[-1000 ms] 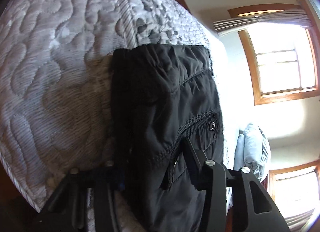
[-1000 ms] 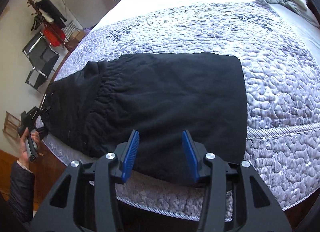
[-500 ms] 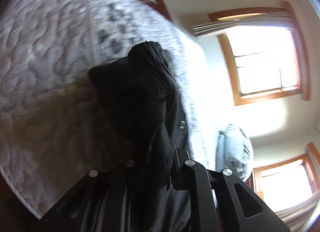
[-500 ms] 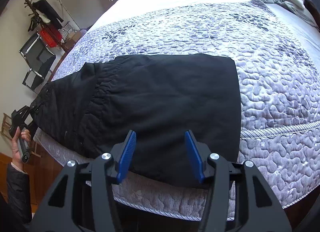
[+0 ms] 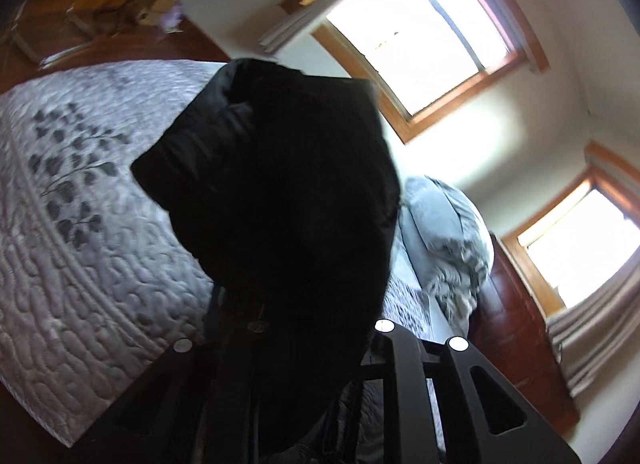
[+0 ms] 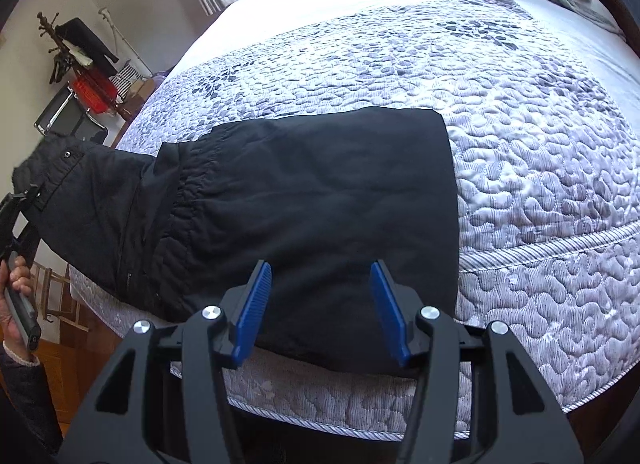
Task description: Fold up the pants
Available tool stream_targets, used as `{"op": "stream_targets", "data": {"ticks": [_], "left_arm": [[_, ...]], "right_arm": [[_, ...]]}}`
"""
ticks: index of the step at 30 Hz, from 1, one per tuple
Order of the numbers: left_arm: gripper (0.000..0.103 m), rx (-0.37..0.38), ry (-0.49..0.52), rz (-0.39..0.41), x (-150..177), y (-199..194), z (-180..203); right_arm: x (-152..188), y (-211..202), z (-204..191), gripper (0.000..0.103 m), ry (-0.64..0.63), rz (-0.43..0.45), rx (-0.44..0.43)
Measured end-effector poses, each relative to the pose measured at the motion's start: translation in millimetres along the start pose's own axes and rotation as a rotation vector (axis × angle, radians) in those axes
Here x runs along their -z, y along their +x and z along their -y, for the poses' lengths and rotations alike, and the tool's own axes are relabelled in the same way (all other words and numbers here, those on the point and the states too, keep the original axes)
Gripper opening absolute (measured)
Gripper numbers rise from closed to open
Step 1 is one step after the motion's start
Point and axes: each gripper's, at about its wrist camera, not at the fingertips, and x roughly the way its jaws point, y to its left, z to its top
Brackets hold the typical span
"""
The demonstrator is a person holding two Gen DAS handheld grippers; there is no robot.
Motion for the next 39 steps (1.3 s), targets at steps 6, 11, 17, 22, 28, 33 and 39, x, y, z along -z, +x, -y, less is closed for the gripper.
{"op": "stream_targets", "data": {"ticks": [6, 11, 17, 22, 28, 33, 39], "left_arm": [[0.019, -0.003, 0.162, -0.08, 25, 29, 48], [0.02, -0.019, 0.27, -0.151, 48, 49, 69], [0.021, -0.053, 0.398, -0.252, 88, 78, 89], [0.023, -0.099, 0.512, -0.334, 119, 108, 95], [0.04, -0.167, 0.663, -0.426, 170, 123, 112], [0.084, -0.144, 0.742, -0.501, 211, 124, 123], [0.092, -0.104, 0.647, -0.52, 192, 101, 123]], "right_arm": [[5, -3, 16, 0.052, 0.038, 0.009, -0.001], [9, -6, 30, 0.052, 0.077, 0.021, -0.007], [9, -9, 43, 0.054, 0.135, 0.038, -0.034], [9, -12, 43, 0.054, 0.14, 0.047, -0.046], [6, -13, 42, 0.059, 0.153, 0.057, -0.072], [0, -12, 36, 0.072, 0.165, 0.053, -0.107], [-14, -8, 22, 0.079, 0.196, 0.041, -0.215]]}}
